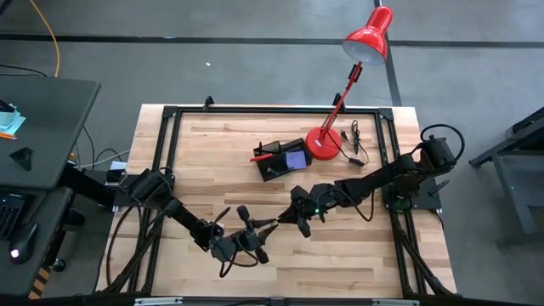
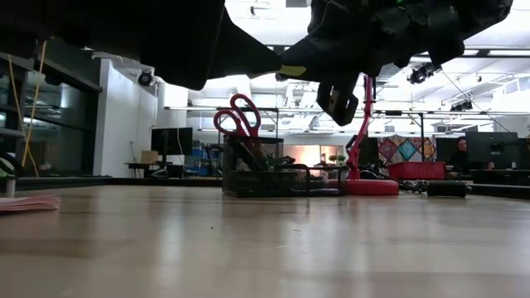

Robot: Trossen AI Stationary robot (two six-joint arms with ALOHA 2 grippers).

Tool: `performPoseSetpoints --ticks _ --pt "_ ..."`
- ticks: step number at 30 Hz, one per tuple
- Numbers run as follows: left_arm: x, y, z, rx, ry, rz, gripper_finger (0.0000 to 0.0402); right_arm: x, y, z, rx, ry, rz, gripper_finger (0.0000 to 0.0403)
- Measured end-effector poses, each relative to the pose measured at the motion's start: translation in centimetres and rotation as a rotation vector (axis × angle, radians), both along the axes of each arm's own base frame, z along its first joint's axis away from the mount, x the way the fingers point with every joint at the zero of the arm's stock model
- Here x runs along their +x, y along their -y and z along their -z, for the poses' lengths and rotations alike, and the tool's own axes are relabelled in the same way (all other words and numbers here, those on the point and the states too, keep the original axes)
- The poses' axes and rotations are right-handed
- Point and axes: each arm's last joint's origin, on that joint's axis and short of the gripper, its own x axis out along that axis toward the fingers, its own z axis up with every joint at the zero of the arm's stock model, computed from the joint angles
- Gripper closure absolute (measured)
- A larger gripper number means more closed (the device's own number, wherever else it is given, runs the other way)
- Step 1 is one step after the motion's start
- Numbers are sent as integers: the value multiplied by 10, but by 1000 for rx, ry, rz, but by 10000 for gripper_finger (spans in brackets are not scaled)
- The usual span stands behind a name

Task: Pick and place office supplies into organizer
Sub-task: Put the yellow eraser into the black desk organizer

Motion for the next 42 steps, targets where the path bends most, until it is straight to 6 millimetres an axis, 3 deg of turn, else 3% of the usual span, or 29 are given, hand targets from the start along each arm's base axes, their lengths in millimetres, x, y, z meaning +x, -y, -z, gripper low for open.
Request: performPoseSetpoints --ticks 6,16,26,33,42 --pt "-4 2 -1 7 9 -82 305 0 2 1 -36 -9 14 391" --pt "-32 36 -2 19 34 -210 254 1 18 9 -113 -65 65 394" --pt "-62 76 0 -127 128 -52 247 5 58 12 -196 -92 157 394" --pt "-62 78 0 -130 127 -35 245 3 99 17 -262 -150 272 395" --pt "-63 78 0 -131 128 -37 245 0 131 16 -282 -157 347 394"
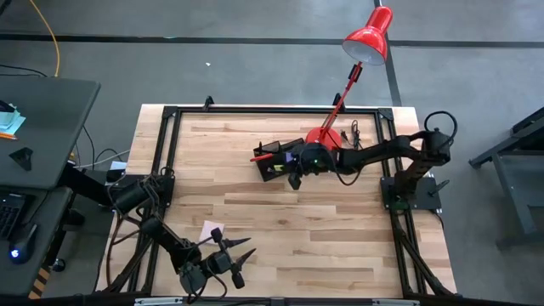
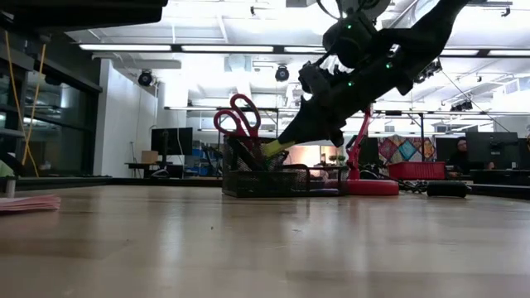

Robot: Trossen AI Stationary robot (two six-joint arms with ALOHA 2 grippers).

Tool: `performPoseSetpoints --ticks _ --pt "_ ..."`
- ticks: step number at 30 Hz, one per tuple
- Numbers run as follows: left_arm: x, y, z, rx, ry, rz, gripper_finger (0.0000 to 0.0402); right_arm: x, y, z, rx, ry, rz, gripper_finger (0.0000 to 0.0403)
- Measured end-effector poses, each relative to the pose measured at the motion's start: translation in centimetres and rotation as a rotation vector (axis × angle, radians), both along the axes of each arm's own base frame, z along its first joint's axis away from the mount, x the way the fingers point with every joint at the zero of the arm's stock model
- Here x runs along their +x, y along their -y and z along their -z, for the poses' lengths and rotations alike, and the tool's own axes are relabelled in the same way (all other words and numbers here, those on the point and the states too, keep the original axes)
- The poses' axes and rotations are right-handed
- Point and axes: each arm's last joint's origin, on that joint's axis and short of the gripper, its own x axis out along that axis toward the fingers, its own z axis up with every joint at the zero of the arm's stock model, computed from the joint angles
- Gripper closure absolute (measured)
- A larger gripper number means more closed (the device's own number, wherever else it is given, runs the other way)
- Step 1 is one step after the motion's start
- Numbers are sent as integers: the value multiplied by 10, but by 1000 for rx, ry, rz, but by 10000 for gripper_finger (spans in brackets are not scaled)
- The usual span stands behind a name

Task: Pick and place office supplies into organizer
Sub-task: Put the yellow eraser into the black desk organizer

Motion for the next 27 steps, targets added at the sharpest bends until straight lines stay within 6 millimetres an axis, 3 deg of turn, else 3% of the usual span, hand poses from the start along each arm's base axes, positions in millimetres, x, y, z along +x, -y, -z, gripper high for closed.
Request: performPoseSetpoints --ticks 8,18,27 --pt "0 0 0 0 0 -2 245 -2 11 0 8 5 18 393" --pt "0 0 0 10 -8 -2 245 13 -1 8 5 -8 22 393" --pt "0 0 1 11 -9 1 245 26 1 10 0 -39 15 393"
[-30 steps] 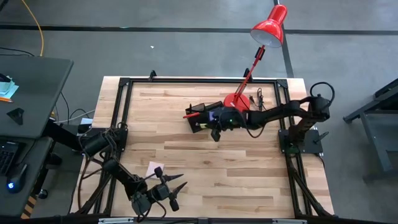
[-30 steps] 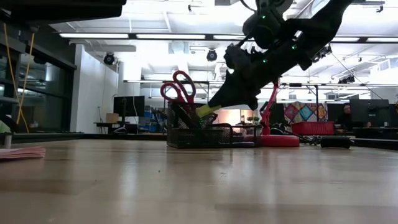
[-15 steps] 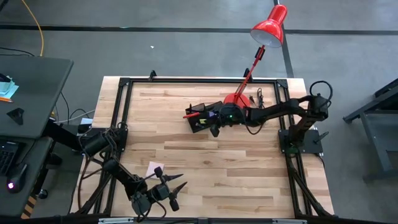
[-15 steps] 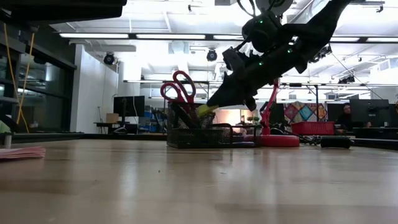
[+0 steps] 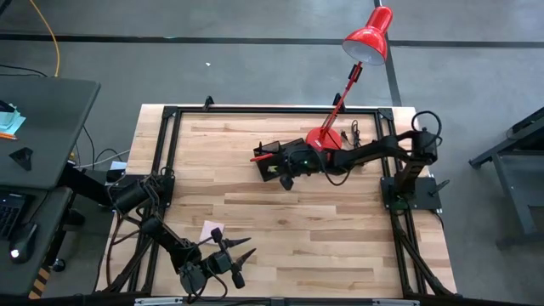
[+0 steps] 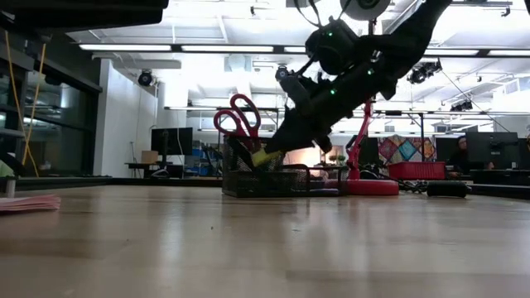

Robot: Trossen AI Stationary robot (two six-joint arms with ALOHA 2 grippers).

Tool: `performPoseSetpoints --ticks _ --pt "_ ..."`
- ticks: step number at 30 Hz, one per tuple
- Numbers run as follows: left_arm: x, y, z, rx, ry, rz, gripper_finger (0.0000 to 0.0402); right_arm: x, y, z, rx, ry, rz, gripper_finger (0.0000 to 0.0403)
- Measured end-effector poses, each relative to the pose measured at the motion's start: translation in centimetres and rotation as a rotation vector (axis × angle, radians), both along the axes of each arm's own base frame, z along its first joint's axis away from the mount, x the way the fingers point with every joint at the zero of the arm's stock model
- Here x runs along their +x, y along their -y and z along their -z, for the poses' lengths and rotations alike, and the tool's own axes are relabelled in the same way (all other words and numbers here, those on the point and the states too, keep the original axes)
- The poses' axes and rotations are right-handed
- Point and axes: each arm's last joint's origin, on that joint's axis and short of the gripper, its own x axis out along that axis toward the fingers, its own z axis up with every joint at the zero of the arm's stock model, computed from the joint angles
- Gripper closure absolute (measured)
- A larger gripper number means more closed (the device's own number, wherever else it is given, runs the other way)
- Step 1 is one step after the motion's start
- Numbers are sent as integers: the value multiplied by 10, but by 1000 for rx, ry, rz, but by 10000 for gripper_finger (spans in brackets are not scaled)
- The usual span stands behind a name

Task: Pick and place office supplies into organizer
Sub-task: Put the yellow eraser into the black desk organizer

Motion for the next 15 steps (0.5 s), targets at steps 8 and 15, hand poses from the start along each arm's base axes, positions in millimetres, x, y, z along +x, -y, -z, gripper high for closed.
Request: performPoseSetpoints --ticks 8,15 --pt "0 0 0 0 0 4 245 1 1 5 -10 -35 9 394" --pt "0 0 0 -1 0 4 245 -1 6 6 -31 -51 27 390"
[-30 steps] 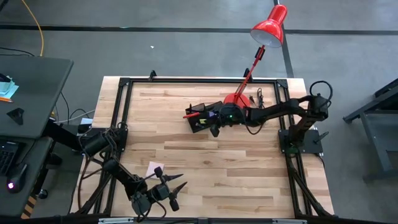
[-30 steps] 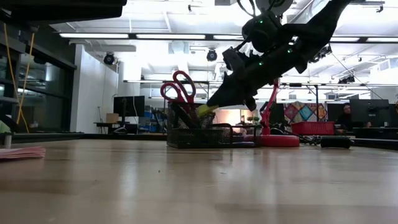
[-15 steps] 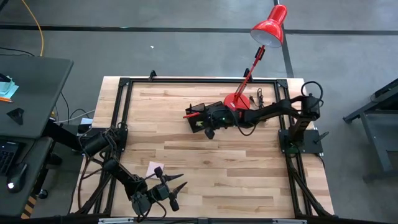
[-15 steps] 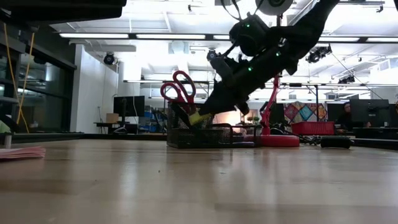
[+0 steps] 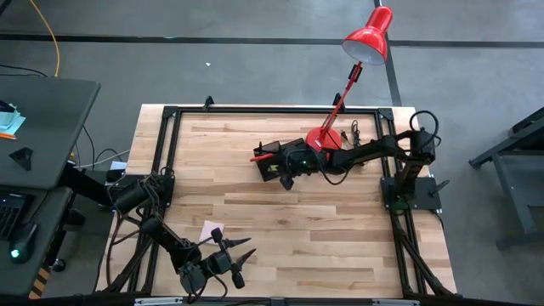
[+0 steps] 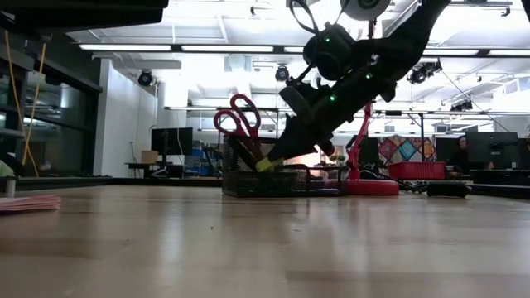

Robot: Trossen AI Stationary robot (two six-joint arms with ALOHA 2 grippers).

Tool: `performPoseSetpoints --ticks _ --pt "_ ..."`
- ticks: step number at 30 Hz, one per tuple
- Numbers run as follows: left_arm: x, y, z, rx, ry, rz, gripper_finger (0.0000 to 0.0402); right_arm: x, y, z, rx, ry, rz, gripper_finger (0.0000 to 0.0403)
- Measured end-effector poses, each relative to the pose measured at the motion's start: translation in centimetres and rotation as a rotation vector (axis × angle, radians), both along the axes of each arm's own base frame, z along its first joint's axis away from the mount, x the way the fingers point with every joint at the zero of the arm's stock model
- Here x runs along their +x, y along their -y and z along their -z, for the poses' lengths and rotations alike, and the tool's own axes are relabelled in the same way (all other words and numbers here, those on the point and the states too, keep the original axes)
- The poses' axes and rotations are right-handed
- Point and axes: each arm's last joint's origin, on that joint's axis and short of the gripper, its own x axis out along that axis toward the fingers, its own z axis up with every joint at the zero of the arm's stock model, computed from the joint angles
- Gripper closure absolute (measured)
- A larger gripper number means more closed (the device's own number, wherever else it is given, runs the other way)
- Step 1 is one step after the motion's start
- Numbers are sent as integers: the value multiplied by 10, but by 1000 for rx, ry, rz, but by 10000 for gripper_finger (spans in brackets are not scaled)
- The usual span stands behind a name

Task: Pick and place office supplies into organizer
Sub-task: Put the yellow eraser into the black desk organizer, then put the pink sticky notes into the black desk organizer

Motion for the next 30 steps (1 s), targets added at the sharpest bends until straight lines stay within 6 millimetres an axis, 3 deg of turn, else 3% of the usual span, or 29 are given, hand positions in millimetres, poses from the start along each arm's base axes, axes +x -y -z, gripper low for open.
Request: performPoseSetpoints --ticks 7,19,26,30 --pt "0 0 0 0 0 0 245 -1 7 0 -20 -8 -11 369" --pt "1 1 0 -7 -3 48 245 -1 4 0 -24 -14 -68 234" --pt "-2 4 0 -22 11 50 244 -4 -17 -13 -45 -15 -132 201" --pt "-4 4 0 -52 37 15 218 -6 -37 -18 -37 -28 -185 199"
